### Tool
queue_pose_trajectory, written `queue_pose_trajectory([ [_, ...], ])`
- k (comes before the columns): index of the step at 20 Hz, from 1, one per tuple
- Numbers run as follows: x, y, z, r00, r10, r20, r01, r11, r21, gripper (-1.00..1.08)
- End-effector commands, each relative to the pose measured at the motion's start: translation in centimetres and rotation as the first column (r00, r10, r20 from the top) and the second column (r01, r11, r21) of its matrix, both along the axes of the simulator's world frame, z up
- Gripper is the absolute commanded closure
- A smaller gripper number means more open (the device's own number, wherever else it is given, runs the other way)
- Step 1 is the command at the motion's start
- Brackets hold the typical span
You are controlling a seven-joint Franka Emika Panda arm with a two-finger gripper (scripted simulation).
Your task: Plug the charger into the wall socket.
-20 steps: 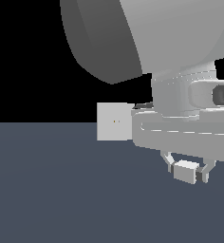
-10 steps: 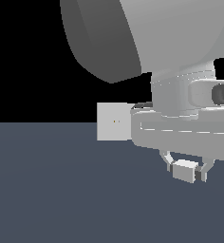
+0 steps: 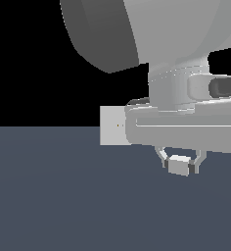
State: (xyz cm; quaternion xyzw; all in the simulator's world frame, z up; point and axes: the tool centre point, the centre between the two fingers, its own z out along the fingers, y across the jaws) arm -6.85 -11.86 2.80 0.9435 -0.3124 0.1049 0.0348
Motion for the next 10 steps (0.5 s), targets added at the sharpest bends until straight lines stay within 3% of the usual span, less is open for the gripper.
queue_pose_trajectory([
  [1,0.5,0.6,0.6,0.998,0.067,0.001,-0.067,0.998,-0.001,1.08],
  [5,1.3,1.9,1.8,0.98,0.197,0.002,-0.197,0.98,-0.003,1.08],
  [10,2.1,3.7,3.3,0.934,0.357,0.002,-0.357,0.934,-0.005,1.08],
])
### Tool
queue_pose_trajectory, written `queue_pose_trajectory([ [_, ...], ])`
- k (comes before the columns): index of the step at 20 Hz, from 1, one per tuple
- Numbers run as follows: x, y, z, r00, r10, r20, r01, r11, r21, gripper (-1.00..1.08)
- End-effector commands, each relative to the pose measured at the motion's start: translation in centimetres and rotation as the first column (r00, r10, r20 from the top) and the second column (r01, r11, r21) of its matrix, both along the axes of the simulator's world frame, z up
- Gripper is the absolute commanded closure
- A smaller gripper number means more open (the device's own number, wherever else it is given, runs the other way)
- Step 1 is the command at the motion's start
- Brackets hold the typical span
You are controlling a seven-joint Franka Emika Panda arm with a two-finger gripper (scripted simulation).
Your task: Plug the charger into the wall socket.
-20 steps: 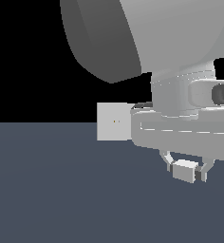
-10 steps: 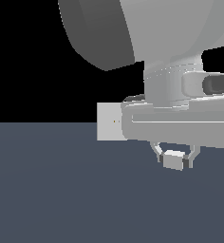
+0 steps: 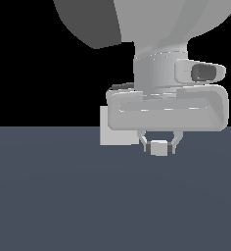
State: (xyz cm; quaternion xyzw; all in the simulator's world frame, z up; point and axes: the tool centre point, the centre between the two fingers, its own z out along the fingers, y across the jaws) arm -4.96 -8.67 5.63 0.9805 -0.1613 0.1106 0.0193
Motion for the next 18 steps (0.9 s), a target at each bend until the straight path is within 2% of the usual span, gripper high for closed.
queue_pose_trajectory([
  [1,0.3,0.9,0.8,0.997,0.084,0.001,-0.083,0.997,-0.001,1.08],
  [5,0.6,2.4,1.8,0.978,0.206,0.0,-0.206,0.978,-0.002,1.08],
  [10,0.7,4.0,3.0,0.942,0.336,-0.001,-0.336,0.942,-0.001,1.08],
  [18,0.5,5.7,4.1,0.89,0.456,-0.003,-0.456,0.89,0.001,1.08],
])
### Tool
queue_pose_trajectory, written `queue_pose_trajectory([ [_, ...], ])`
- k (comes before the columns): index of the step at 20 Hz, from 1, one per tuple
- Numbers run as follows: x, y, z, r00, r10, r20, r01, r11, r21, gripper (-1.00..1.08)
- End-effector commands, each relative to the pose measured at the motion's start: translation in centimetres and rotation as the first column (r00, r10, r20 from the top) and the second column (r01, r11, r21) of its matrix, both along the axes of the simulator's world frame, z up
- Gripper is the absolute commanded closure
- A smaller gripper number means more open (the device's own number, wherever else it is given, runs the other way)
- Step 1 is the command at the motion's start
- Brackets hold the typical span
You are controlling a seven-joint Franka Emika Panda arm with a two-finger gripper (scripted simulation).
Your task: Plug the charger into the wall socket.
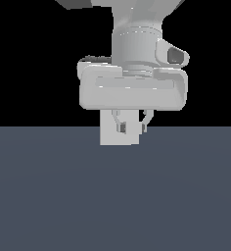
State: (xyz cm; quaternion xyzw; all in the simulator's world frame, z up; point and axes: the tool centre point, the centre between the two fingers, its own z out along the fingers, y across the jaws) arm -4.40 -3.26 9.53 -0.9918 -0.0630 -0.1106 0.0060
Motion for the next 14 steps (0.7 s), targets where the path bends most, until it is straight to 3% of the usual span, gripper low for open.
queue_pose_trajectory([
  [1,-0.07,0.38,0.25,1.0,0.031,-0.001,-0.031,1.0,0.0,1.08],
  [14,-0.12,0.76,0.46,0.998,0.06,-0.003,-0.06,0.998,0.002,1.08],
])
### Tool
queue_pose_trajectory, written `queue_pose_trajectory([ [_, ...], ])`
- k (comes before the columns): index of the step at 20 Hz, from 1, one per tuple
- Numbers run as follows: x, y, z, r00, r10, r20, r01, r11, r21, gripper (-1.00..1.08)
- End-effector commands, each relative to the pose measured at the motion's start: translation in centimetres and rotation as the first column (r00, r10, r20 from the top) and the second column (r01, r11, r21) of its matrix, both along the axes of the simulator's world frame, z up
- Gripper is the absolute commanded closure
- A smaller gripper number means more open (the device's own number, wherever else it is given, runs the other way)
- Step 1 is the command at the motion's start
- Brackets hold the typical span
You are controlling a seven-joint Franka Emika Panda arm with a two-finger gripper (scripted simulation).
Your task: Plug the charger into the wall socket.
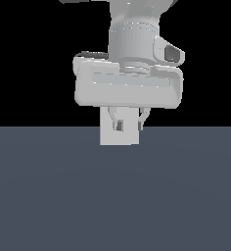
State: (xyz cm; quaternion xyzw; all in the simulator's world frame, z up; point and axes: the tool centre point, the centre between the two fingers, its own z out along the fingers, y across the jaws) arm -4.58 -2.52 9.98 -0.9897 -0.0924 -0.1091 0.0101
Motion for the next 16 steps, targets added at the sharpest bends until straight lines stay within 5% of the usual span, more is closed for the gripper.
queue_pose_trajectory([
  [1,0.1,0.0,0.0,1.0,0.0,0.0,0.0,1.0,0.0,1.08],
  [16,4.5,0.8,0.0,1.0,0.0,0.0,0.0,1.0,-0.001,1.08],
])
